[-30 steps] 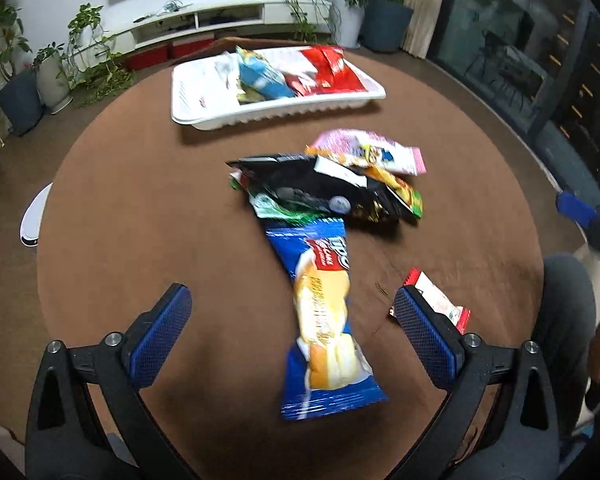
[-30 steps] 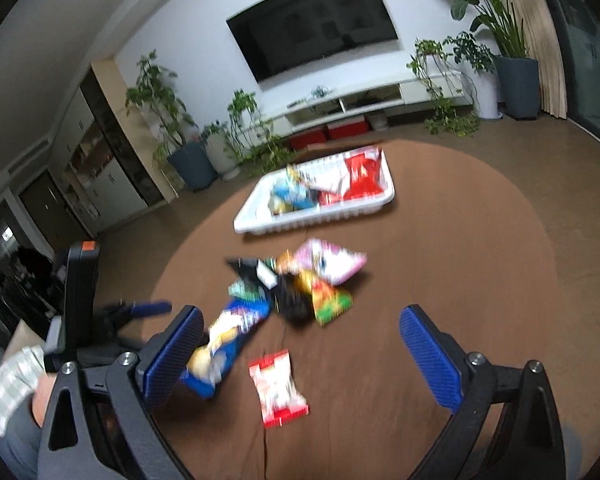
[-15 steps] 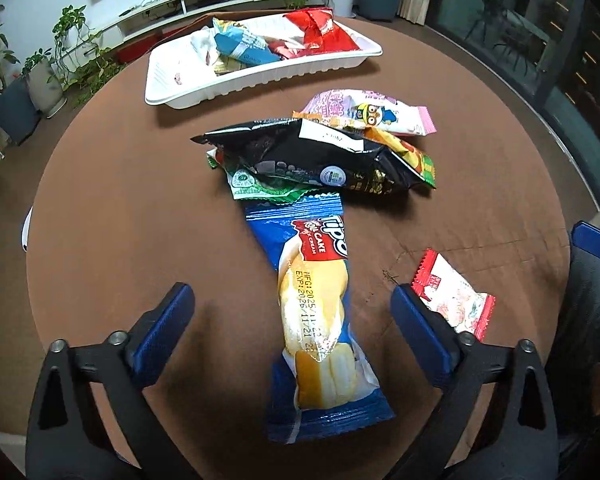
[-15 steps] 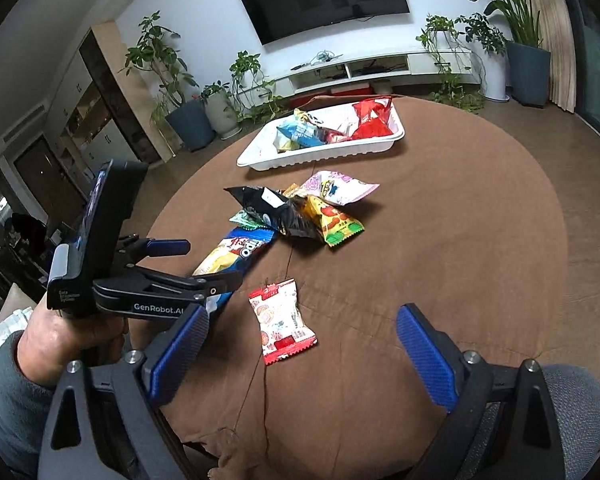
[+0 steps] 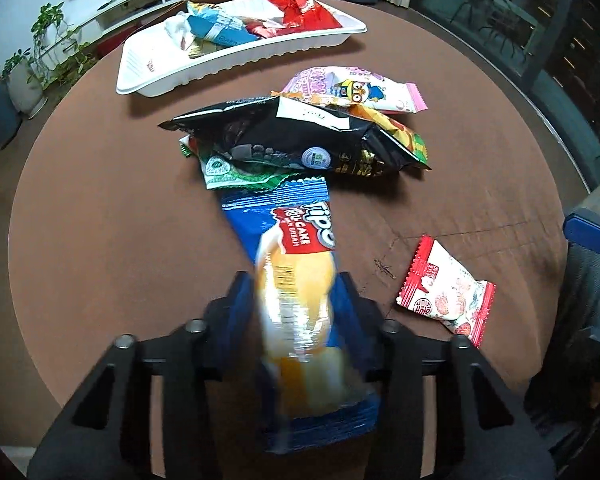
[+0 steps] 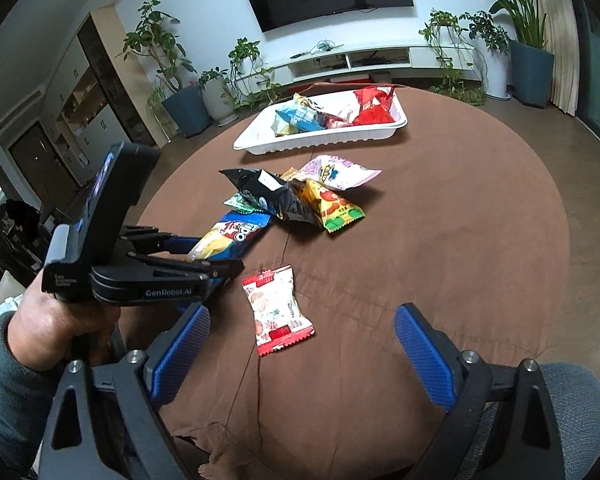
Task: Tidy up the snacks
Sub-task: 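Grasp the blue Tipo cake packet with the left tool, then grasp the red-and-white candy packet with the right tool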
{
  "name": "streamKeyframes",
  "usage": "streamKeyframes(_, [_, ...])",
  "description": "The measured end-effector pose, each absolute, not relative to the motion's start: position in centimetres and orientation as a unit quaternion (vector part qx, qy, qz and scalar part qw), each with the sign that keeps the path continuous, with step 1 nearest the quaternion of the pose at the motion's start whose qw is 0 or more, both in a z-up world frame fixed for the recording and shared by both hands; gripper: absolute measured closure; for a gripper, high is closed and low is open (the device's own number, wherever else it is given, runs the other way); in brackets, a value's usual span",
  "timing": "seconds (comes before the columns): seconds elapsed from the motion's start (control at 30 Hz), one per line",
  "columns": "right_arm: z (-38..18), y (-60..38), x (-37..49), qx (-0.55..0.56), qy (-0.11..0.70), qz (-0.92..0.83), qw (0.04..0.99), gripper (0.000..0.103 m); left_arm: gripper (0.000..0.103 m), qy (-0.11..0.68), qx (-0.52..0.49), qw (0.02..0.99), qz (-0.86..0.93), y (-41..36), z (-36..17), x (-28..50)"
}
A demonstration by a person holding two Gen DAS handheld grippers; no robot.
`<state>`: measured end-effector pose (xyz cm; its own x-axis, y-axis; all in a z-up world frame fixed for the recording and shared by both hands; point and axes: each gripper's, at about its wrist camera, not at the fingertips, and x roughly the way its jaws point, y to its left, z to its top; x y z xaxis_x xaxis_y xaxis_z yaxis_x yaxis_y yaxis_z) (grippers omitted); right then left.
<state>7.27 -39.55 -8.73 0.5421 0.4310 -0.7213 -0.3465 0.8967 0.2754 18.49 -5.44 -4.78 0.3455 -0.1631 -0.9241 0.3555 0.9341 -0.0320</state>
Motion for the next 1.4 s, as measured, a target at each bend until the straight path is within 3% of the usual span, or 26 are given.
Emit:
streamKeyframes(0.17, [-9.1, -39.0, 7.3, 0.033, 0.429, 0.226, 0.874, 0.008, 0.075, 0.545, 0.081, 0.817, -0.168, -5.1, -4.7, 18.3])
streamKeyframes(0.63, [-11.7, -34.7, 10.0, -0.04, 0.472, 0.251, 0.844, 0.019, 0.076, 0.529, 0.001, 0.831, -0.173, -1.1, -3.8, 14.7])
streamKeyframes(1.33, [-13.1, -32.4, 11.0, -0.129, 0.488, 0.234, 0.831, 0.053, 0.076, 0.517, -0.016, 0.838, -0.175, -1.3, -4.4, 11.8])
streamKeyframes(1.4, [-13.0, -32.4, 10.9, -0.13, 0.487, 0.233, 0.832, 0.066, 0.076, 0.516, -0.016, 0.839, -0.174, -1.4, -4.4, 11.9])
